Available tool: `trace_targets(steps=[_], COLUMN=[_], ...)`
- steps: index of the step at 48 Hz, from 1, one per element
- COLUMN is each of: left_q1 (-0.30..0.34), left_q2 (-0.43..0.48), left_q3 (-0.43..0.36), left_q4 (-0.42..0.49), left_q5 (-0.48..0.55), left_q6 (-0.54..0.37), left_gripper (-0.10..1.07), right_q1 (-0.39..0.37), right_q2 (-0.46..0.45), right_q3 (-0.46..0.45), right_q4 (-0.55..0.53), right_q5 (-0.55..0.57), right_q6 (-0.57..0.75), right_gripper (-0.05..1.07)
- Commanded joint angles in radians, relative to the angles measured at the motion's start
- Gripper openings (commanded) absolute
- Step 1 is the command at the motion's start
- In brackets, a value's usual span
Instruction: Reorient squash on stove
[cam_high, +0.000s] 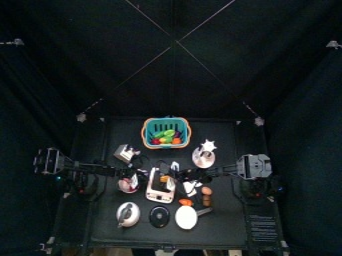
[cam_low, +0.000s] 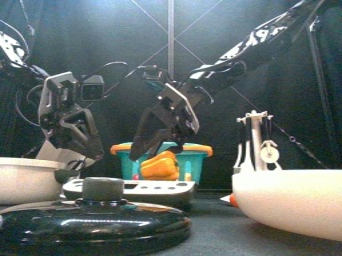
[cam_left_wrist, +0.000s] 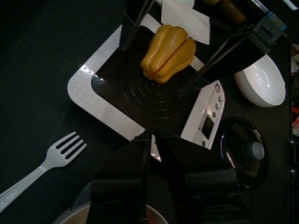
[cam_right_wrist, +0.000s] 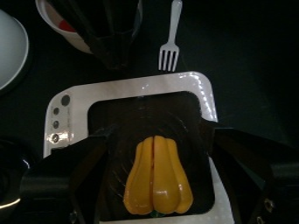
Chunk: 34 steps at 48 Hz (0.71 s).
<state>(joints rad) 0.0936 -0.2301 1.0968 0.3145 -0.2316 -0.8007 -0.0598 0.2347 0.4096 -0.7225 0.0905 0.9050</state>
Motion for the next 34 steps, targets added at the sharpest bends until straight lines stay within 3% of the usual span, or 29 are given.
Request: trace_targets(steps=[1,12,27,34], left_q1=[0.003,0.015,0.028,0.028], left_q2=[-0.012,-0.026,-0.029,-0.032], left_q3=[-0.012,-0.011,-0.011,-0.011], left_q4=[0.002,0.021,0.031,0.031], left_q5=[-0.003,-0.003,-0.003,-0.003], left_q6=[0.003,0.003,0.003,0.002], left_gripper=[0.58,0.58,0.58,0.58], right_q1=[0.002,0.0,0.0,0.021], right_q2=[-0.078,-0.173,-0.196,-0.276], right_q3=[-0.012,0.034,0.08,0.124], right_q4=[-0.005,-0.011,-0.005,0.028], right_q5=[-0.003,-0.012,-0.005,0.087], right_q6=[-0.002,0.0,0.009,0.009], right_gripper=[1.01,1.01,1.01,1.01])
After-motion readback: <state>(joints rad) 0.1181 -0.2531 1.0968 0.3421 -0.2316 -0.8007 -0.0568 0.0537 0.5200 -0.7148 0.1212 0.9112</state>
